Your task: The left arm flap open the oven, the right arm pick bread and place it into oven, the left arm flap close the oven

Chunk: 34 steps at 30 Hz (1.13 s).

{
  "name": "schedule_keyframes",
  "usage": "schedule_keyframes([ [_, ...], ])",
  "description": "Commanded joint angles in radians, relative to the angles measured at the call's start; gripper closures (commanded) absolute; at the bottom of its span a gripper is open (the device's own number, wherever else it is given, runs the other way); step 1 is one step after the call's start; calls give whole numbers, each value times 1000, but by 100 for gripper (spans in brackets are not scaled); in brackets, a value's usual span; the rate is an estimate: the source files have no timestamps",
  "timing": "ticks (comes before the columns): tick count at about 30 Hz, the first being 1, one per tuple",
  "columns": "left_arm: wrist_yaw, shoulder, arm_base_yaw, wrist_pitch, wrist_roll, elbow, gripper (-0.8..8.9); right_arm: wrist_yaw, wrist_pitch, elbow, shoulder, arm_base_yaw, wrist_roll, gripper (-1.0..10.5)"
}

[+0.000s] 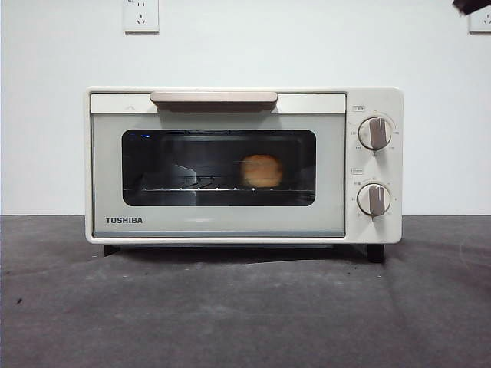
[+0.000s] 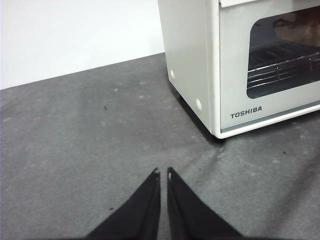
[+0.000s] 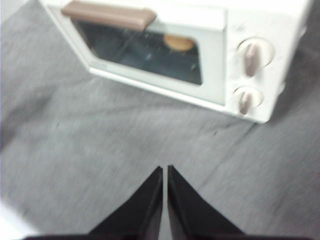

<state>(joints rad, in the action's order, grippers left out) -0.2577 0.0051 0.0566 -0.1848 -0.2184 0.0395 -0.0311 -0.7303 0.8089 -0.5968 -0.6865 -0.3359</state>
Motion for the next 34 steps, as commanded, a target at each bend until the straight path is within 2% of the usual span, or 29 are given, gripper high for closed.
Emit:
schedule_keyframes([
  [1,2,-2,2,-9,2,-18,784,-20,67,12,37,70,28,935],
  [4,2,-2,2,-9,2,-18,784,-9,133,-4,90,195,64,935],
  [8,2,-2,2,-9,2,-18,784,66,206,-54,173,394,153,935],
  [11,2,-2,2,-9,2,-18,784,98,248,-109,233,510,241,935],
  [14,2,-2,2,-9,2,-18,784,117,302,-192,302,591,299,935],
  [18,2,-2,2,-9,2,-18,784,117,393,-329,401,645,303,935],
  [23,2,-2,2,-9,2,-18,784,117,512,-501,504,656,298,935],
  [34,2,-2,2,-9,2,-18,784,117,573,-732,593,655,235,935],
])
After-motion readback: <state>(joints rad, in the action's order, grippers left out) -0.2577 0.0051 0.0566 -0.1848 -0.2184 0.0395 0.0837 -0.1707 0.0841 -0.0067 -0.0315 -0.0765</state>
